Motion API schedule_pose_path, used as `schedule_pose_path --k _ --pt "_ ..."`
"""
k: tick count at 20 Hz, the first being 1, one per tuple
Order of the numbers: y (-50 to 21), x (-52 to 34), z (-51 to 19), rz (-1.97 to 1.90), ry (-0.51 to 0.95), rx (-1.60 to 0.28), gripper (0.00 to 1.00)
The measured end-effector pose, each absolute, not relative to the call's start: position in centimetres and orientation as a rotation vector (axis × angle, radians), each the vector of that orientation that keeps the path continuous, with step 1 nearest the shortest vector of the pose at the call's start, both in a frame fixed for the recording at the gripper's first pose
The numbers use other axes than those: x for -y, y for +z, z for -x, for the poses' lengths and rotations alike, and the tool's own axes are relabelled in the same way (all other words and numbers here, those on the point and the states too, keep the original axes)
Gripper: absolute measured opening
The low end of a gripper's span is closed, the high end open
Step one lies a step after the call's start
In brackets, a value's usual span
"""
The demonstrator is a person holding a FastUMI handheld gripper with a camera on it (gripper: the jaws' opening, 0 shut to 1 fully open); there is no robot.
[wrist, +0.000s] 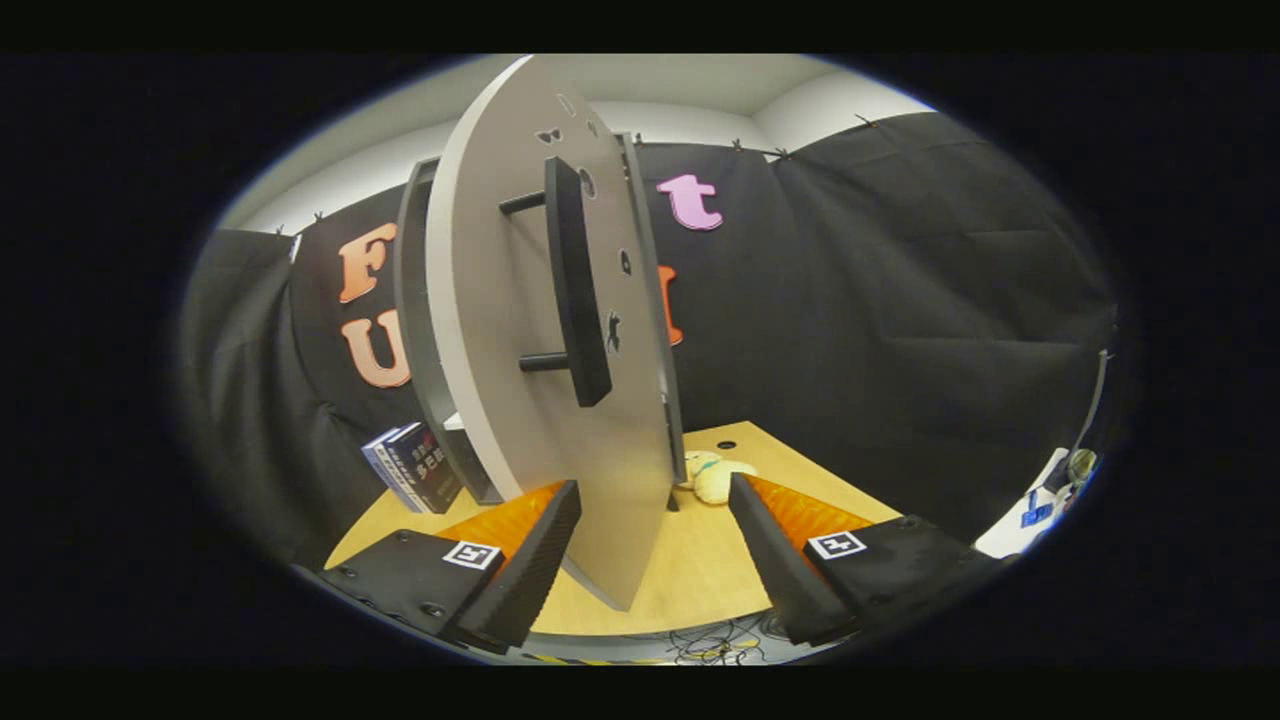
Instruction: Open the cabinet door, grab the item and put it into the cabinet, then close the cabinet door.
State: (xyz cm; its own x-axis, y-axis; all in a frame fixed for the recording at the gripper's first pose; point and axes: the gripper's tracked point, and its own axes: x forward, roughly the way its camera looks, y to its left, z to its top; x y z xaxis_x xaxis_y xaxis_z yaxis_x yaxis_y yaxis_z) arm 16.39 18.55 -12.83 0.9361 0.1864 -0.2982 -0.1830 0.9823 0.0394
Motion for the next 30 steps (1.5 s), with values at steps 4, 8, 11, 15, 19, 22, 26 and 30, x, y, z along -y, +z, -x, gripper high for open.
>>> schedule_pose_path --k 4,8,11,15,19,22,26,30 --pt "-13.5 -22.4 -17.0 -0.025 0.248 -0.317 0.96" --pt "-15.5 -26.4 -19.1 -0.009 0.274 -0.347 0.97" --pt "-17.4 -30.7 -21.3 -0.012 0.330 -0.365 0.96" --pt "-19.7 -34.9 -26.2 0.007 0.341 -0.384 0.97" --pt "-19.7 -35.8 -28.4 0.000 0.321 -0.384 0.97" --pt "-20.0 -36.3 -29.0 0.018 0.301 -0.364 0.97" --pt "-20.3 -36.4 -29.1 0.014 0.252 -0.353 0.98" --pt "-19.7 -35.9 -27.2 0.041 0.199 -0.364 0.98"
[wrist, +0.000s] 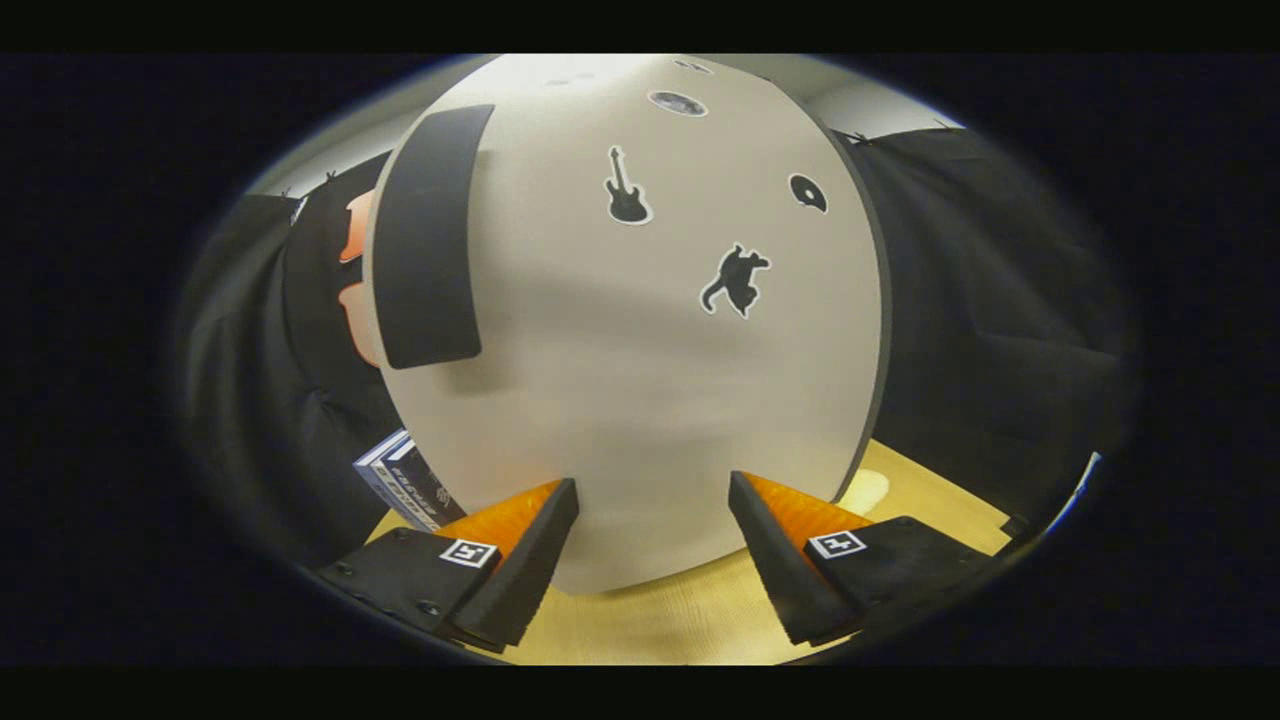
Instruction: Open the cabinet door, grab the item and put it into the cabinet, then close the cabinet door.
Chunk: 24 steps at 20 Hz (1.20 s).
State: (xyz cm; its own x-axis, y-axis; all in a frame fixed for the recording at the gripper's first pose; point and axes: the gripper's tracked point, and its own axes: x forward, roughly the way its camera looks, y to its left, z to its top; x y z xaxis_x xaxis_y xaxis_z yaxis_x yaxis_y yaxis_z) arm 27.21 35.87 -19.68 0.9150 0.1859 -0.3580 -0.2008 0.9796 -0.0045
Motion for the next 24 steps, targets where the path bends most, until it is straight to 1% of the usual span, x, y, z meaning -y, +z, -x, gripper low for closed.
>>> schedule_pose_path --k 3,6,10,15,20,24 --pt "-17.1 -34.1 -24.9 0.012 0.166 -0.332 0.98" --pt "-13.1 -31.8 -22.3 0.010 0.148 -0.273 0.97" --pt "-7.6 -29.8 -18.7 0.034 0.151 -0.207 0.97" --pt "-2.3 -27.0 -14.9 0.039 0.096 -0.129 0.97" --pt "0.2 -24.9 -12.2 0.049 0.061 -0.080 0.97" --pt "0.2 -23.9 -11.2 0.043 0.052 -0.079 0.97"
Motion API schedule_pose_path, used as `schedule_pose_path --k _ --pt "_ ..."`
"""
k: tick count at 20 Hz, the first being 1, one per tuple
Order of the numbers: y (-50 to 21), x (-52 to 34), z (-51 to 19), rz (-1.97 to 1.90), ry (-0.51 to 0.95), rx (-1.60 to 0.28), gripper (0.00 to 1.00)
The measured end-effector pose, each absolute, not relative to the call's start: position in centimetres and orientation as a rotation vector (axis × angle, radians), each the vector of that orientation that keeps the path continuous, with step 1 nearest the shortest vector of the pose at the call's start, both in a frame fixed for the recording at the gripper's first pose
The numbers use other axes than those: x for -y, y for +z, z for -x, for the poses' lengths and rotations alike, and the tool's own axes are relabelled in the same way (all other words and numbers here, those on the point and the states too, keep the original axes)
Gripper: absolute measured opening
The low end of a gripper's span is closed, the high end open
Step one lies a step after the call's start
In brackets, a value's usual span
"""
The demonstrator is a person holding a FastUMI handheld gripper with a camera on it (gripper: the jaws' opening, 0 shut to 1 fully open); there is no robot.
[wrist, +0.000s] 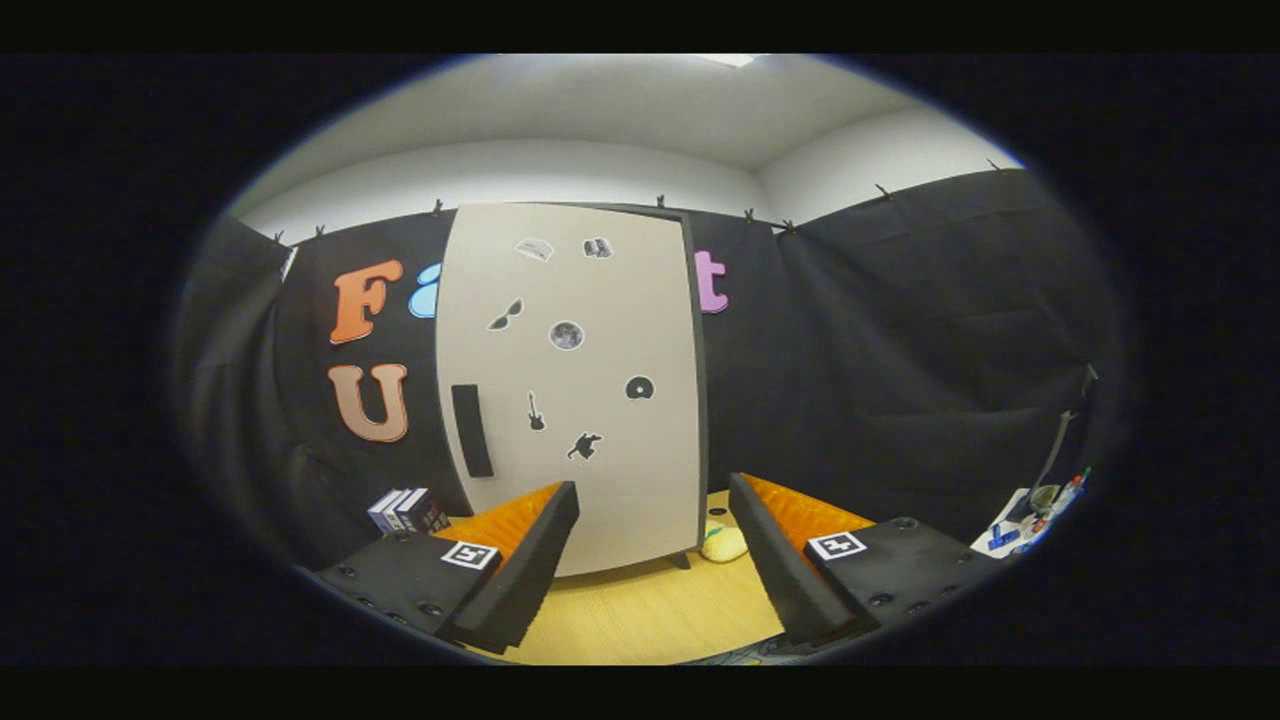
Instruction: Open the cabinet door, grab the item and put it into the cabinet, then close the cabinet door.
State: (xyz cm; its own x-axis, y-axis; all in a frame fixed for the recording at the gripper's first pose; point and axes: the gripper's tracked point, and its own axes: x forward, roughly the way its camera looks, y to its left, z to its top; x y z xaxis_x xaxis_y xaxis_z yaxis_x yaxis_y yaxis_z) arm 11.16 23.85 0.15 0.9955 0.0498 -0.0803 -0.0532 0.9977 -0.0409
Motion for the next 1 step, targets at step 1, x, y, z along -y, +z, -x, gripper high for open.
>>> schedule_pose_path --k 1 --pt "0.12 -23.69 -11.08 0.040 0.050 -0.080 0.97"
